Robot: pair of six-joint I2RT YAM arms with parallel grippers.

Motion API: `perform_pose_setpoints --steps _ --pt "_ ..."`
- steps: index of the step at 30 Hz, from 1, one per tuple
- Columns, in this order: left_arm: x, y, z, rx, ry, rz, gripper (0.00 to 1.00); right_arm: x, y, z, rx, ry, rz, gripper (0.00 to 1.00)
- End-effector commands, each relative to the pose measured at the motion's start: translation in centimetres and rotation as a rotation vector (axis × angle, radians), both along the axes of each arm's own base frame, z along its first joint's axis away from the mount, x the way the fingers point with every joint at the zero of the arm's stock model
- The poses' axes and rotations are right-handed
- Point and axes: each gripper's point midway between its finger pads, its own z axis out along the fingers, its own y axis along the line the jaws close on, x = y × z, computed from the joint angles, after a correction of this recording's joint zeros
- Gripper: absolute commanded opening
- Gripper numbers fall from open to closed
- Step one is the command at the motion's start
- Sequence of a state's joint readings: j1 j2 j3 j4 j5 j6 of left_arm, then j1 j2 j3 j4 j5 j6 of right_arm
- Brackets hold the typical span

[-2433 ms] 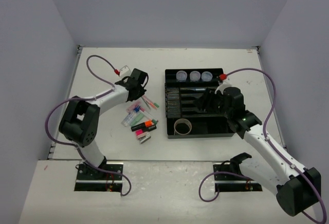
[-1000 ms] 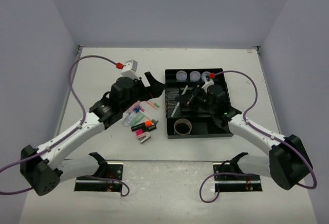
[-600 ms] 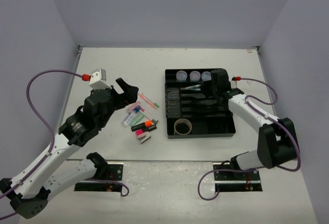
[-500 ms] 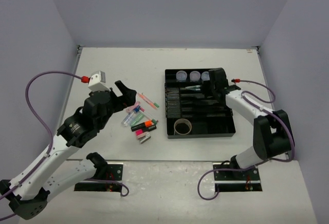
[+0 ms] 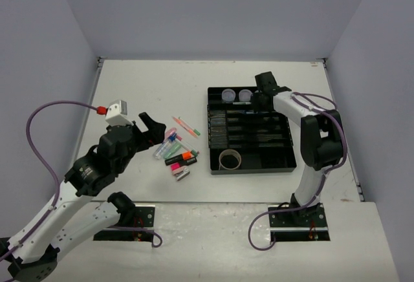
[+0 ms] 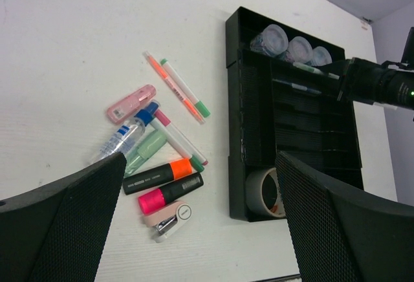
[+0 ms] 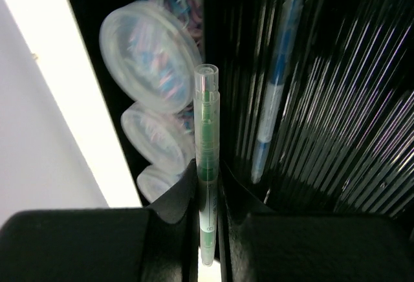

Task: Sort the stationery into containers
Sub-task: Place the pen in the storage box.

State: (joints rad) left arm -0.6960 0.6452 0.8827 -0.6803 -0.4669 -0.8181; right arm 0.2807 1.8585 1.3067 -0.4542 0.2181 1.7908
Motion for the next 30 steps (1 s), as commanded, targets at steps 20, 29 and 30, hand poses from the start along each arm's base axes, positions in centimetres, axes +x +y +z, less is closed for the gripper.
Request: perform_pose_setpoints --steps 20,29,30 --pt "0.4 -0.8 -1.7 0.029 0.017 -0.037 1.0 0.6 -2.0 -1.0 -0.083 0.057 0.008 0.28" --pt "3.0 -1.5 -3.1 0.101 0.083 0.033 1.0 -0.1 -1.1 6.9 -0.135 -0.194 0.186 0.27" --pt "3.6 -1.1 -3.4 0.12 0.095 0.08 1.0 -0.4 -1.1 8.0 -0.157 -0.223 0.213 0.27"
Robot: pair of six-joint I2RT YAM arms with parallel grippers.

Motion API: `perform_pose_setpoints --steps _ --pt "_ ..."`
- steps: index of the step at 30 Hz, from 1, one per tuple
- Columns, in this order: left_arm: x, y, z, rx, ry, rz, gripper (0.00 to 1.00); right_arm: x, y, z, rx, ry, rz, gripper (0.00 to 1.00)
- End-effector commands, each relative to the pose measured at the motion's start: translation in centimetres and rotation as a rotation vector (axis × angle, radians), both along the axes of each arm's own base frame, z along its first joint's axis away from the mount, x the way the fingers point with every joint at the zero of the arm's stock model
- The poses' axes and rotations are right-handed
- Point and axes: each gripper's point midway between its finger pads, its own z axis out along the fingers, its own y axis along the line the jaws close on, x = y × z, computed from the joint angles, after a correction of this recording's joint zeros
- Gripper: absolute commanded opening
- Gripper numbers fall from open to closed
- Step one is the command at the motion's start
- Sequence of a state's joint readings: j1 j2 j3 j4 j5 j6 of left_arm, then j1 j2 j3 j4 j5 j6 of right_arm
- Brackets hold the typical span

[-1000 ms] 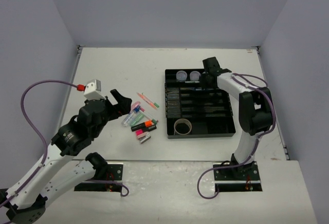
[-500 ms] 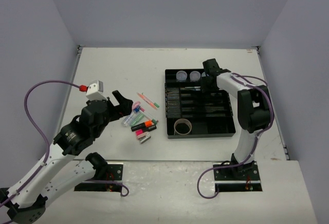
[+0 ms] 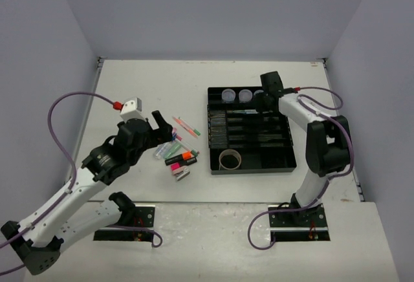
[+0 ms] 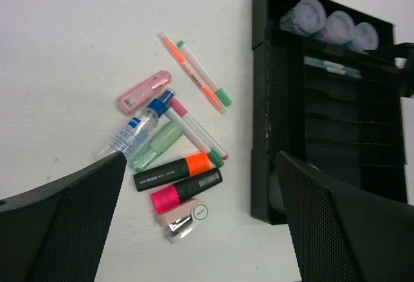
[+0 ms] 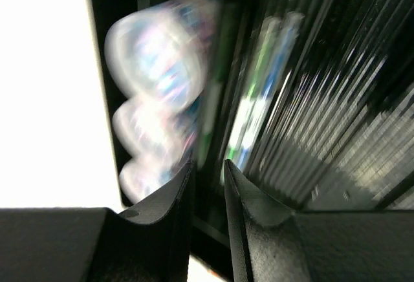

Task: Sort the stationery into containers
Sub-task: Place the pen in the storage box, then pick up the pen from the center of the board.

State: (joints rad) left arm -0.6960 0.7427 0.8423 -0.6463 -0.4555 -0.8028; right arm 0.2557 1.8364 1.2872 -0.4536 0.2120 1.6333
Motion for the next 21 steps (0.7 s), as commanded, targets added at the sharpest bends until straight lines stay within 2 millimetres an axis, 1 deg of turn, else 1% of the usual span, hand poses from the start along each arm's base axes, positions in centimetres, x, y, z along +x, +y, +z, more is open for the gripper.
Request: perform_pose_setpoints --steps 1,2,3,4,5,7,8,10,12,13,15,16,18,19,21 --pt "3.4 -0.2 -0.9 0.07 0.038 0.119 1.0 0.0 0.6 10.1 -0.088 -0.289 0.153 0.27" --pt "4.3 -0.3 -1.4 0.083 0.059 0.15 1.0 -0.5 0.9 11.6 -0.114 -0.333 0.191 0.27" --pt "5.3 -0.1 -1.4 0.076 0.069 0.193 1.0 -1.1 1.0 12.2 -0.144 -0.352 0.229 0.28" --pt "6.3 -0.2 -2.0 0.086 0.093 0.221 1.0 -1.7 1.3 12.9 -0.181 -0.372 0.282 0.28" --pt "7.4 -0.4 -3.1 0.107 0.127 0.239 1.0 -2.4 1.6 13.6 -0.222 -0.395 0.344 0.29" --pt "9.5 0.2 -4.5 0.122 0.188 0.291 0.99 -3.8 1.6 14.3 -0.272 -0.411 0.401 0.24" --pt "10.3 0.3 -5.2 0.122 0.218 0.308 0.97 -4.9 1.3 14.4 -0.308 -0.422 0.434 0.22" --pt "12.4 0.1 -6.8 0.143 0.289 0.335 0.85 -5.9 0.9 14.3 -0.341 -0.44 0.468 0.21" --pt "14.0 -0.1 -7.8 0.154 0.313 0.35 0.72 -7.2 0.0 13.6 -0.378 -0.426 0.478 0.22" --pt "14.6 -0.3 -8.6 0.159 0.326 0.349 0.71 -7.9 -0.4 13.2 -0.384 -0.416 0.478 0.22" --pt "15.9 -0.7 -9.1 0.16 0.331 0.36 0.7 -8.9 -0.8 12.7 -0.383 -0.42 0.473 0.2" --pt "16.3 -0.7 -9.4 0.159 0.335 0.367 0.7 -9.6 -0.9 11.7 -0.38 -0.408 0.483 0.19" --pt "17.2 -0.9 -10.4 0.168 0.355 0.371 0.63 -10.2 -0.7 12.3 -0.36 -0.458 0.49 0.19" --pt "17.4 -0.9 -11.2 0.181 0.371 0.376 0.59 -10.7 -0.6 12.2 -0.352 -0.472 0.496 0.19" --pt "18.0 -1.2 -12.2 0.19 0.393 0.372 0.58 -11.3 -0.8 11.7 -0.351 -0.471 0.498 0.19"
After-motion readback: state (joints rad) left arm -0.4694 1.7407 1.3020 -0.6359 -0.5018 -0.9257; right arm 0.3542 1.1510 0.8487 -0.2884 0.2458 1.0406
